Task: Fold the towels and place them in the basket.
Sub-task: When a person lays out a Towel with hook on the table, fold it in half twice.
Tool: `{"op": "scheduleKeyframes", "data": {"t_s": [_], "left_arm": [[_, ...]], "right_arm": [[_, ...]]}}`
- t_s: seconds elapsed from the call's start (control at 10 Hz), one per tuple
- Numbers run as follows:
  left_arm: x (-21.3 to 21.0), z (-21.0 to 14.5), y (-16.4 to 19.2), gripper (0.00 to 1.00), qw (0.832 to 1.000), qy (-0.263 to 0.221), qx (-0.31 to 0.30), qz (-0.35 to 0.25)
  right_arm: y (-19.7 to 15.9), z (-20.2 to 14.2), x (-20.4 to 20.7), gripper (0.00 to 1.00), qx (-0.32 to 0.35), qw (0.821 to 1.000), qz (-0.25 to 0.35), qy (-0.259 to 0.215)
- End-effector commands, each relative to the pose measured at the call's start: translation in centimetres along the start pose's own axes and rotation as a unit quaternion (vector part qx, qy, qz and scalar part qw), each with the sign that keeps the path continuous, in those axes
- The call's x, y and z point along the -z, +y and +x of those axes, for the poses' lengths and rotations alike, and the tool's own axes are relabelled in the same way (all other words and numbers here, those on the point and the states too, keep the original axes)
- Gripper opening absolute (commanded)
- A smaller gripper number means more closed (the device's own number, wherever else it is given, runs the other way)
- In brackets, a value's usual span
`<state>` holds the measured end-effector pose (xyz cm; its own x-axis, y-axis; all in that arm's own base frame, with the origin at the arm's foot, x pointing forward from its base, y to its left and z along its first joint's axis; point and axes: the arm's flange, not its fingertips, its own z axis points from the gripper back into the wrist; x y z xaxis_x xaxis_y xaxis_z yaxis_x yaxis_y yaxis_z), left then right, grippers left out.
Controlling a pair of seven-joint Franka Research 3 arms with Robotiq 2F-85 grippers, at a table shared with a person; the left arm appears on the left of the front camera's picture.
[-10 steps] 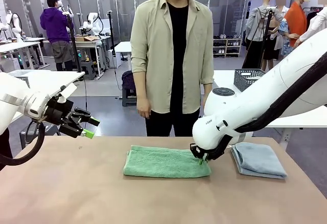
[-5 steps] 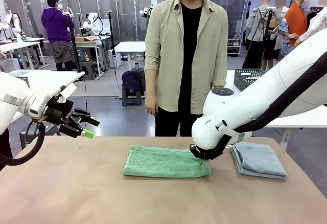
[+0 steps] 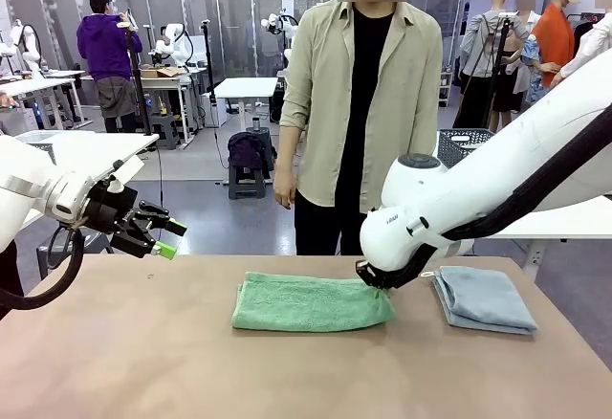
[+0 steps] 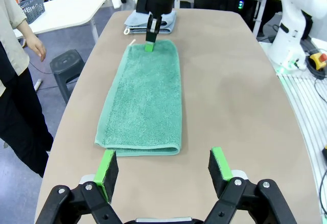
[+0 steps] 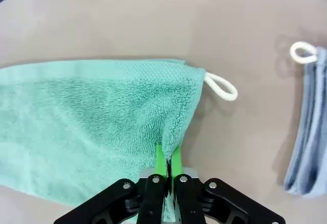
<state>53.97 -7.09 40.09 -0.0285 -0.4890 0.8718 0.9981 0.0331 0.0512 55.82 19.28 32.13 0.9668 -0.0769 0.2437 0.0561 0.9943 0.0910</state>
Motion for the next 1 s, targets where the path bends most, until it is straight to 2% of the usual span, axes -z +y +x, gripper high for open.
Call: {"op": "scheduleKeyframes", "data": {"t_s": [0.0, 0.4, 0.7, 0.9], "left_arm": [[-0.1, 0.1, -0.1, 0.9, 1.0, -0.005, -0.005, -0.002], [-0.1, 0.1, -0.1, 0.9, 1.0, -0.005, -0.005, -0.002], [-0.1, 0.1, -0.1, 0.9, 1.0, -0.005, -0.005, -0.002], [-0.1, 0.1, -0.1, 0.9, 1.0, -0.005, -0.005, -0.002]], "right_arm": [[2.0, 0.5, -3.9, 0.0, -0.038, 0.999, -0.012, -0.019], [10.9, 2.5, -7.5, 0.0, -0.098, 0.995, -0.022, -0.023], [18.8, 2.4, -6.6, 0.0, -0.128, 0.992, -0.007, -0.021], [22.6, 2.1, -4.6, 0.0, -0.136, 0.991, 0.004, -0.015]]}}
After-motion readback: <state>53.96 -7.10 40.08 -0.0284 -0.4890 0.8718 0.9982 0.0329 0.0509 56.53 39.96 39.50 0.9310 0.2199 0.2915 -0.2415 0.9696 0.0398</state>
